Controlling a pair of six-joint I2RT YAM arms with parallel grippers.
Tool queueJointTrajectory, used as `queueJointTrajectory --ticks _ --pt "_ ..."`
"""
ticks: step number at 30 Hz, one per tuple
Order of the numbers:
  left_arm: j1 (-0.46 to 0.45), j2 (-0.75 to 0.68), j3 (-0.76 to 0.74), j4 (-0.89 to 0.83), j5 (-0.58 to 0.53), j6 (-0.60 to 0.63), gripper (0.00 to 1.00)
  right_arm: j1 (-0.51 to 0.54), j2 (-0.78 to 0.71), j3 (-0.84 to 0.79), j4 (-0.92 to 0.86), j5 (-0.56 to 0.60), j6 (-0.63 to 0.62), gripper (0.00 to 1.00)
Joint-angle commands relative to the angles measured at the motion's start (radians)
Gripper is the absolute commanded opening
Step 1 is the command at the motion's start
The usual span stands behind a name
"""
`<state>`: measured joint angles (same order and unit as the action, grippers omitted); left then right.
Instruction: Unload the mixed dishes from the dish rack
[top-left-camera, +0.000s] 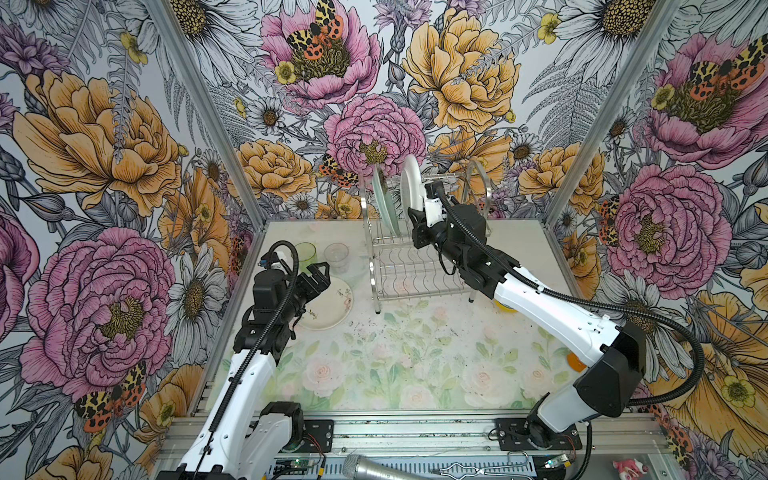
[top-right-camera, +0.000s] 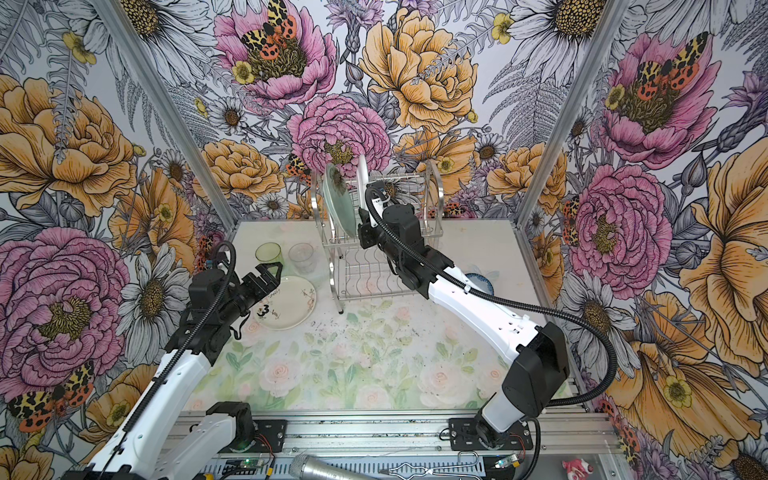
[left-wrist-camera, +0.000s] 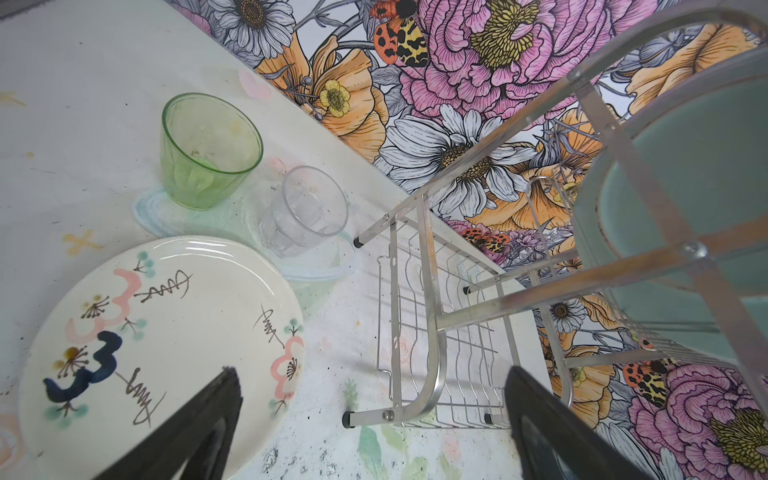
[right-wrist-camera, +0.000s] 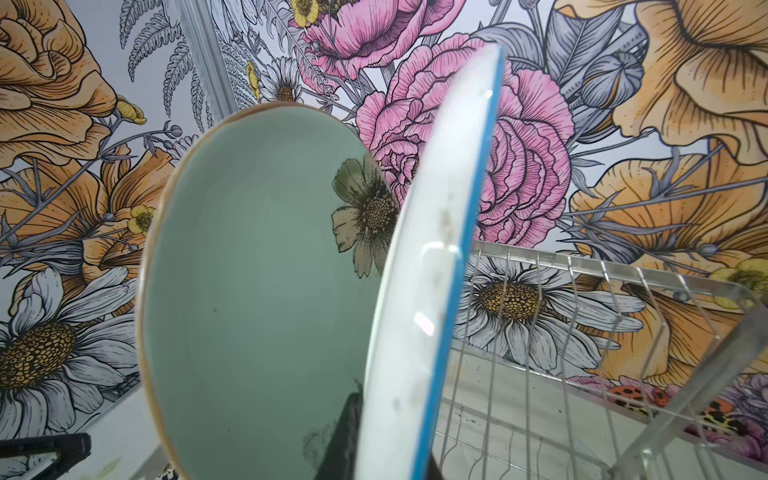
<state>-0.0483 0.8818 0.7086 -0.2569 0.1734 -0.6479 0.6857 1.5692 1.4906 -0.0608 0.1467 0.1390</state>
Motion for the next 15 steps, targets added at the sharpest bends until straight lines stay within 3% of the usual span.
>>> queueJointTrajectory --ticks 1,15 --pt "0.009 0.005 -0.009 0.027 0.016 -0.004 0.99 0.008 0.025 0.030 0.019 -0.029 -0.010 0.09" --pt "0.012 0.004 -0.003 0.019 0.022 -0.003 0.99 0.048 0.044 0.041 0.049 0.058 -0.049 0.00"
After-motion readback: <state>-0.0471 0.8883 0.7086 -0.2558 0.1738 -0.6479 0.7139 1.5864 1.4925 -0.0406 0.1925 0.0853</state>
